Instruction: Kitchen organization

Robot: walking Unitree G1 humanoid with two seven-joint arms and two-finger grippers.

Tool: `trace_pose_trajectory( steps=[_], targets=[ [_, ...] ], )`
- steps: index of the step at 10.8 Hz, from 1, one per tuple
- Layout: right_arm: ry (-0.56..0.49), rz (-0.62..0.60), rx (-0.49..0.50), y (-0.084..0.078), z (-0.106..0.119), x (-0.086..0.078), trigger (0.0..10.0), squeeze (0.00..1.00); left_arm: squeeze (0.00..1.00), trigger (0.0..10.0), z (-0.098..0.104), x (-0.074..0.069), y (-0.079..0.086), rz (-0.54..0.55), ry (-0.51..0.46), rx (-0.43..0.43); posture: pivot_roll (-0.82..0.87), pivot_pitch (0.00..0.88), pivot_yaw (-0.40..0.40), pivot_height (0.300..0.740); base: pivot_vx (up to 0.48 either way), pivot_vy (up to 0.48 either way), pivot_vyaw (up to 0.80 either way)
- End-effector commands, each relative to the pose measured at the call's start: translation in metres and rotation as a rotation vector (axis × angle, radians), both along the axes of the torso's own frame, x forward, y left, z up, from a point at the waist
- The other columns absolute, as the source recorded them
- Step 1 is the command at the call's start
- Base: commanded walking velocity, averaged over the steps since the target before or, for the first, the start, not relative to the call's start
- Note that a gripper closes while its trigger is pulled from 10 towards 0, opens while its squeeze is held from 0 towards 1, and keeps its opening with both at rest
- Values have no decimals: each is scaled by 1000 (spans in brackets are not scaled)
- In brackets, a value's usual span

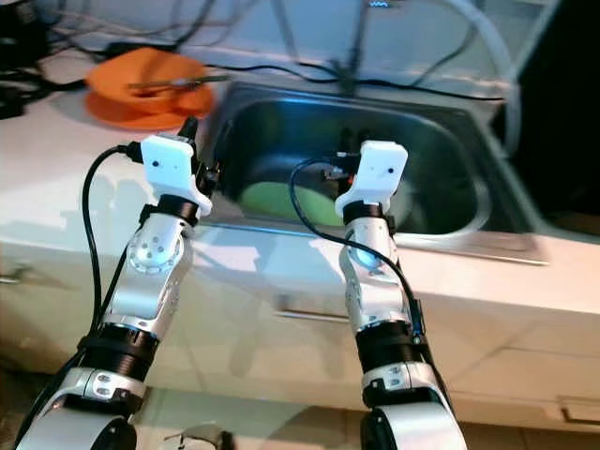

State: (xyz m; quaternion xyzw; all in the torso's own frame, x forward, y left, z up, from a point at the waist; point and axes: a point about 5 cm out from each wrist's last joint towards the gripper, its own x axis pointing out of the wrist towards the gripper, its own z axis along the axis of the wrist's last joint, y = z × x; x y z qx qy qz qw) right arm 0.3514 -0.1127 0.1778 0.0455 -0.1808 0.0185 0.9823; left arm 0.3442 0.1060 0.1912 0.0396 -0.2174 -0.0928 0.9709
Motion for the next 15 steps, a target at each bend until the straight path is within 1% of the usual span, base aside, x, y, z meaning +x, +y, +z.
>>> trace_pose_trajectory(
  steps=[1,6,9,10,12,13,14,15],
  targets=[
    [-2,-14,3,-3,2,-1,10000,0,0,10000,-2,-1,1,12,11,1,93,75,-25,740,0,480,0],
    [2,-13,13,-2,0,-2,10000,0,0,10000,-2,-1,0,8,15,12,96,66,-19,740,0,480,0],
    [11,-22,8,-5,-1,-1,10000,0,0,10000,-5,-1,-5,-1,36,35,96,69,-18,740,0,0,0],
    [23,-25,19,-6,-3,-1,10000,0,0,10000,-6,-1,-5,-5,49,22,96,73,-19,740,0,0,0],
    [28,-18,1,-5,-3,-1,10000,0,0,10000,-6,0,-5,-13,63,10,95,76,-19,740,0,0,0],
    [36,-21,-15,-5,-4,0,10000,0,0,10000,-6,0,-4,-11,68,8,98,78,-20,740,0,0,463],
    [31,-17,-9,-5,-4,-1,10000,0,0,10000,-6,0,-3,-5,71,8,98,77,-21,740,0,0,569],
    [35,-18,1,-6,-3,0,10000,0,0,10000,-6,1,-2,-1,74,7,97,78,-20,740,247,0,0]
  ],
)
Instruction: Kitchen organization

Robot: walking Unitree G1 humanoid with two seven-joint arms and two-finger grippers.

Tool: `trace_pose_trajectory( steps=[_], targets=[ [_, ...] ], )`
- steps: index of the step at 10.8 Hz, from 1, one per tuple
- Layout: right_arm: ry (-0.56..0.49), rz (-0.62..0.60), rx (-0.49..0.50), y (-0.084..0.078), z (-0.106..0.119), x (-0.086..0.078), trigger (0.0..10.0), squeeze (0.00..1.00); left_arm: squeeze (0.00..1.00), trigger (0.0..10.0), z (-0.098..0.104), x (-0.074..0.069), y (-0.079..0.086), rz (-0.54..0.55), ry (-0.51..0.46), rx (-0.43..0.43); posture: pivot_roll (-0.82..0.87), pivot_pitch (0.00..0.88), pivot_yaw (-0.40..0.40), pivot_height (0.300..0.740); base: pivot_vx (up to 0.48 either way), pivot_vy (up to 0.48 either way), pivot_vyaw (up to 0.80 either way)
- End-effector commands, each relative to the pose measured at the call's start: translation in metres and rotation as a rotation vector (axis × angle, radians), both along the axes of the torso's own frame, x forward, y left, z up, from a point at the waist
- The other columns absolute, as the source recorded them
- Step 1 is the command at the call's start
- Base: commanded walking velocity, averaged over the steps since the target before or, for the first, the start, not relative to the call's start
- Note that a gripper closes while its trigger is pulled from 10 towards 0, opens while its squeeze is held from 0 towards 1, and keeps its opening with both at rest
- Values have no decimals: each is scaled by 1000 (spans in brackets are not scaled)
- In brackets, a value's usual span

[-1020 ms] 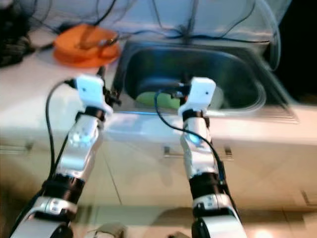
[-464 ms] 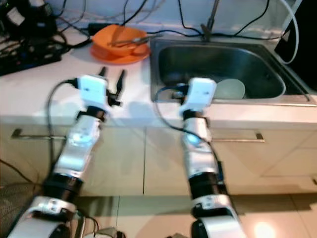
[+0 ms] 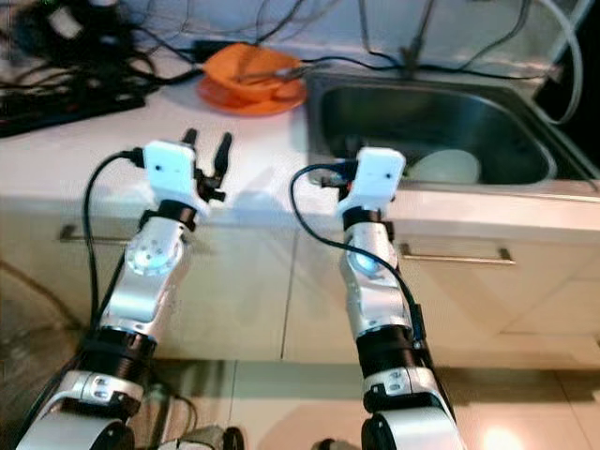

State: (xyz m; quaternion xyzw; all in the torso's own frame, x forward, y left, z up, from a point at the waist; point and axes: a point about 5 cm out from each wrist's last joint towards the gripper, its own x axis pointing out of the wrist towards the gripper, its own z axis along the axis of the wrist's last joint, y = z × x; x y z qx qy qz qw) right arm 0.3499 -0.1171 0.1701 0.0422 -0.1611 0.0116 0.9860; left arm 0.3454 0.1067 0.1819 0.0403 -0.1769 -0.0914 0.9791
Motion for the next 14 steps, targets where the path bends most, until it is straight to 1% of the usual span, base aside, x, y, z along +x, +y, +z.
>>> trace_pose_trajectory(
  steps=[1,3,4,9,14],
  targets=[
    [-3,-7,1,-2,5,2,10000,0,0,10000,3,0,-2,-7,-7,3,96,80,-21,740,285,0,0],
    [1,-8,-12,-2,4,2,10000,0,0,10000,3,0,-2,-7,-5,6,99,82,-21,740,281,0,0],
    [-1,-7,6,-2,4,2,10000,0,0,10000,3,0,-2,-5,-2,7,100,84,-21,740,289,0,0],
    [11,-15,18,-3,3,3,10000,0,0,10000,2,1,-1,-6,3,14,101,86,-19,740,281,0,0],
    [0,-13,19,-2,7,3,10000,0,0,10000,8,1,-1,-5,-11,16,103,86,-19,740,284,0,0]
  ],
)
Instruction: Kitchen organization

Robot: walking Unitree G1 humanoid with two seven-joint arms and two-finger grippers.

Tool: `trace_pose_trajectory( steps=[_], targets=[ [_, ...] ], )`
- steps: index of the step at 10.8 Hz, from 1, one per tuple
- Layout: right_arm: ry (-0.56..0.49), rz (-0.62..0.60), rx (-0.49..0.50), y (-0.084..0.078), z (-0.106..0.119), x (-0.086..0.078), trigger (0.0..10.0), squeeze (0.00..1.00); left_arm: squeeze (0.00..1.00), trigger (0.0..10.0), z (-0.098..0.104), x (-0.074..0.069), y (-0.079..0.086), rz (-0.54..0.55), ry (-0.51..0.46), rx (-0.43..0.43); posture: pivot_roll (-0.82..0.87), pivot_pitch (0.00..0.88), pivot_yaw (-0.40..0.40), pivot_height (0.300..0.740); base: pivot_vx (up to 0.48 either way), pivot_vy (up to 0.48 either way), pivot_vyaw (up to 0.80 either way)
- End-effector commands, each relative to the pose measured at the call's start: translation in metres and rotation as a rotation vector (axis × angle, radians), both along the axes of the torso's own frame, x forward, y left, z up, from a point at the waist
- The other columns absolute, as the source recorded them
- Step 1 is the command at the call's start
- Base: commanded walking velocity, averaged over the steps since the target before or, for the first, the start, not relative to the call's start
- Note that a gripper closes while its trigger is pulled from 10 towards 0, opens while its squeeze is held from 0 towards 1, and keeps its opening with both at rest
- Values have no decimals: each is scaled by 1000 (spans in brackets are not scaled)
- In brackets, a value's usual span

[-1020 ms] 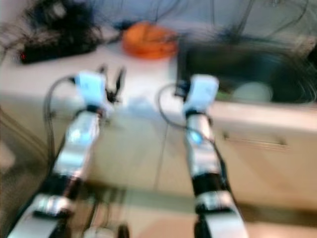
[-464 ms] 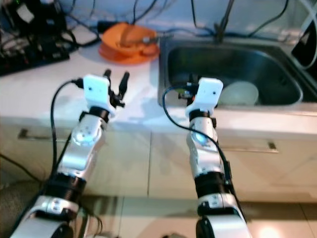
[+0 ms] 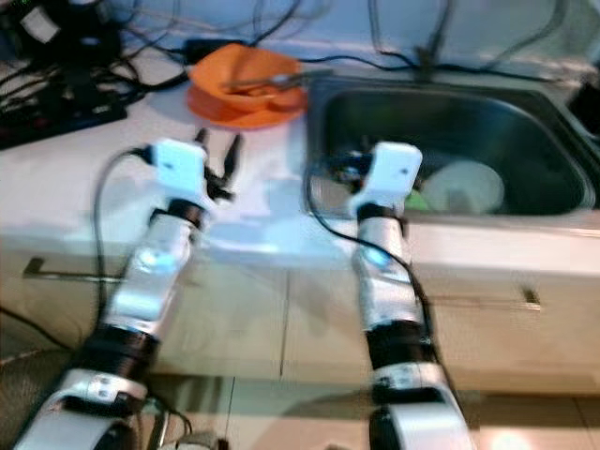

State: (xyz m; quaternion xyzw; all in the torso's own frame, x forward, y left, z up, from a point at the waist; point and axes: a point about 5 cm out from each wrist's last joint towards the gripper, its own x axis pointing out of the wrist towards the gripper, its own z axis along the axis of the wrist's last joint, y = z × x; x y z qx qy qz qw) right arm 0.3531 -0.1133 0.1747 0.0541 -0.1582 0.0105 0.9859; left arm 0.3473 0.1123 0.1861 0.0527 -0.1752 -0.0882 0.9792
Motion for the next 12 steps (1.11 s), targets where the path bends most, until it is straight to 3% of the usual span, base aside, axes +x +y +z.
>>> trace_pose_trajectory(
  steps=[1,4,8,12],
  targets=[
    [-10,-14,-5,-6,4,1,10000,0,0,10000,7,0,-5,-13,-18,-7,103,85,-19,740,281,0,0],
    [-22,-1,-5,-3,8,1,10000,0,0,10000,20,1,-5,-14,-46,-16,104,84,-20,740,285,0,0],
    [-29,-3,-9,-5,11,1,10000,0,0,10000,22,1,-5,-13,-50,-15,103,81,-19,740,284,0,0],
    [-59,3,-19,-6,28,5,10000,0,0,10000,33,1,1,4,-74,-20,101,68,-19,740,290,0,0]
  ],
)
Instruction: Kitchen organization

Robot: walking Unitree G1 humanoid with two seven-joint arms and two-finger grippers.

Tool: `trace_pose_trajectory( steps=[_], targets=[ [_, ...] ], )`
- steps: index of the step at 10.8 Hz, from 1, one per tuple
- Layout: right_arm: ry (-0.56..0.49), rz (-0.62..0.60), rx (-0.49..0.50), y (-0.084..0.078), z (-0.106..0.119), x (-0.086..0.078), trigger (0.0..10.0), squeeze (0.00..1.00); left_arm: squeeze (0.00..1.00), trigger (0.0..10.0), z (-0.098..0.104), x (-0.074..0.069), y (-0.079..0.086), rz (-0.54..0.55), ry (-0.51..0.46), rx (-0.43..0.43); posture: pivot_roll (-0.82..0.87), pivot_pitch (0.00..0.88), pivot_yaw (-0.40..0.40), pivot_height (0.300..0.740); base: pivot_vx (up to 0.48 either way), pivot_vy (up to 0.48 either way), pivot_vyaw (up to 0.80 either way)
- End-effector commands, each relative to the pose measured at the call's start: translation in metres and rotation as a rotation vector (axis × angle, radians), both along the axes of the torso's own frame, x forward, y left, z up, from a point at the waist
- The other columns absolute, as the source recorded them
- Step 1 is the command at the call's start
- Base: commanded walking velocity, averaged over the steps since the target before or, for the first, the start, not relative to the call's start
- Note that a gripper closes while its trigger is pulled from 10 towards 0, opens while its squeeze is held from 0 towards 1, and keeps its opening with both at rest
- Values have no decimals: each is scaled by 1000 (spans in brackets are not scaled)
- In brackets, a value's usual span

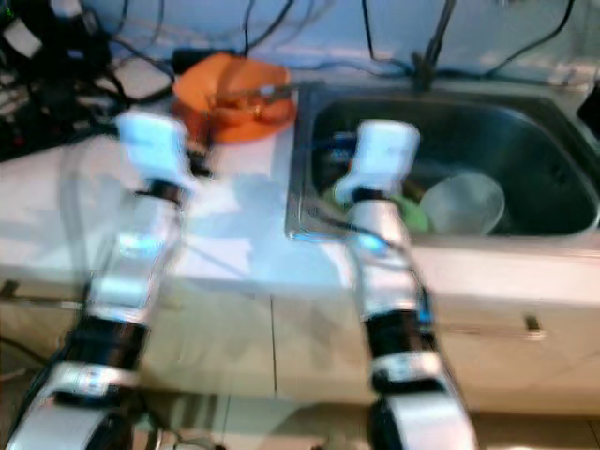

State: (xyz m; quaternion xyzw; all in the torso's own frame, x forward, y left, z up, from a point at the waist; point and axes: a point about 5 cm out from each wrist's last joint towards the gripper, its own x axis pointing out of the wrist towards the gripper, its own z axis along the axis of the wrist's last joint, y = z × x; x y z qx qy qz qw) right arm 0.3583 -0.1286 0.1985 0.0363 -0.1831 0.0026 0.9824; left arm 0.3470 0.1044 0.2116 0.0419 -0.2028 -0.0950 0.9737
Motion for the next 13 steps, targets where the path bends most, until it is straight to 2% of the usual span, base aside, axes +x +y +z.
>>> trace_pose_trajectory(
  steps=[1,8,9,11,13],
  targets=[
    [-3,31,12,10,3,0,10000,0,0,10000,7,1,9,27,-19,3,104,61,-20,740,289,0,0],
    [15,31,15,11,0,-2,10000,0,0,10000,9,-1,8,17,-15,7,104,65,-17,740,296,0,0],
    [17,30,14,10,0,-2,10000,0,0,10000,8,-1,7,9,-9,10,104,68,-17,740,0,0,0],
    [28,25,13,9,-2,-2,10000,0,0,10000,4,1,3,-94,92,7,106,76,-16,740,0,0,0],
    [34,24,13,9,-3,-1,10000,0,0,10000,6,7,9,-113,177,58,112,78,-13,740,0,0,0]
  ],
)
